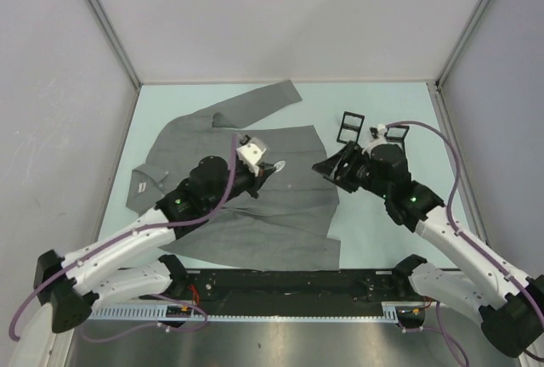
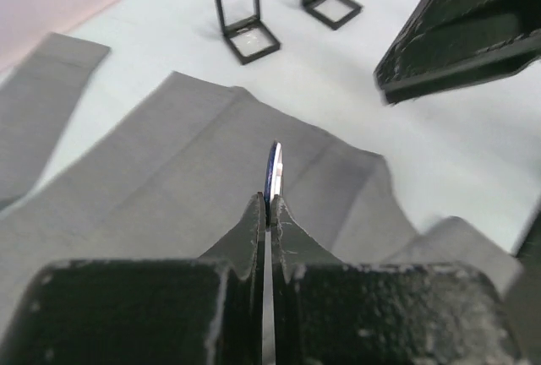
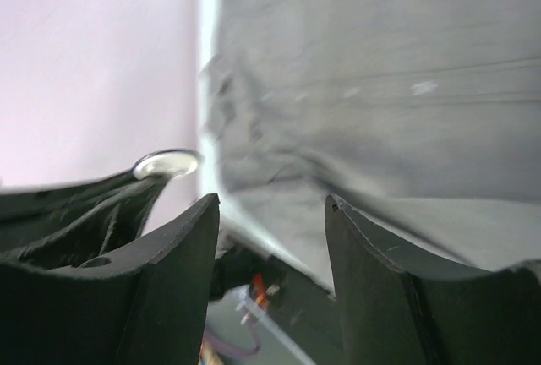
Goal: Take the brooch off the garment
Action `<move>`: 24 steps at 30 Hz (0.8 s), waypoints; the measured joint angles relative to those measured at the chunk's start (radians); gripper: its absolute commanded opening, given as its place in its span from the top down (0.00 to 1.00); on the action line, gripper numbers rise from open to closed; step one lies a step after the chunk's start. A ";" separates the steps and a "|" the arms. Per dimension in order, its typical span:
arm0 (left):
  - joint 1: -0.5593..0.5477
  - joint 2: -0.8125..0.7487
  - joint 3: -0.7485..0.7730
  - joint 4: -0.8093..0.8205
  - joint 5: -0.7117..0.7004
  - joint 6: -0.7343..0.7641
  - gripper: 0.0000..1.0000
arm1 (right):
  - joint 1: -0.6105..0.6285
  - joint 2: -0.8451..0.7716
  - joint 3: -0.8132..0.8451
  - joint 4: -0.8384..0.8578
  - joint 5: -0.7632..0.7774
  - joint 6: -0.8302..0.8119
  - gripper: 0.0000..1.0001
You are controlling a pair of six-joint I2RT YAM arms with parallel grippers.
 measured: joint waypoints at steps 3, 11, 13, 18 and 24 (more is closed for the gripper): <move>-0.038 0.119 0.050 0.050 -0.087 0.107 0.99 | -0.050 -0.027 0.043 -0.153 0.136 -0.040 0.41; -0.051 0.599 0.323 0.187 -0.156 0.300 1.00 | -0.194 -0.141 0.100 -0.466 0.407 -0.174 0.40; -0.051 0.740 0.426 0.200 -0.155 0.329 0.99 | -0.230 -0.192 0.112 -0.511 0.433 -0.195 0.39; -0.052 1.025 0.650 0.235 -0.143 0.358 1.00 | -0.285 -0.289 0.180 -0.563 0.488 -0.233 0.39; -0.052 1.289 0.940 0.190 -0.120 0.385 1.00 | -0.315 -0.345 0.230 -0.575 0.536 -0.288 0.37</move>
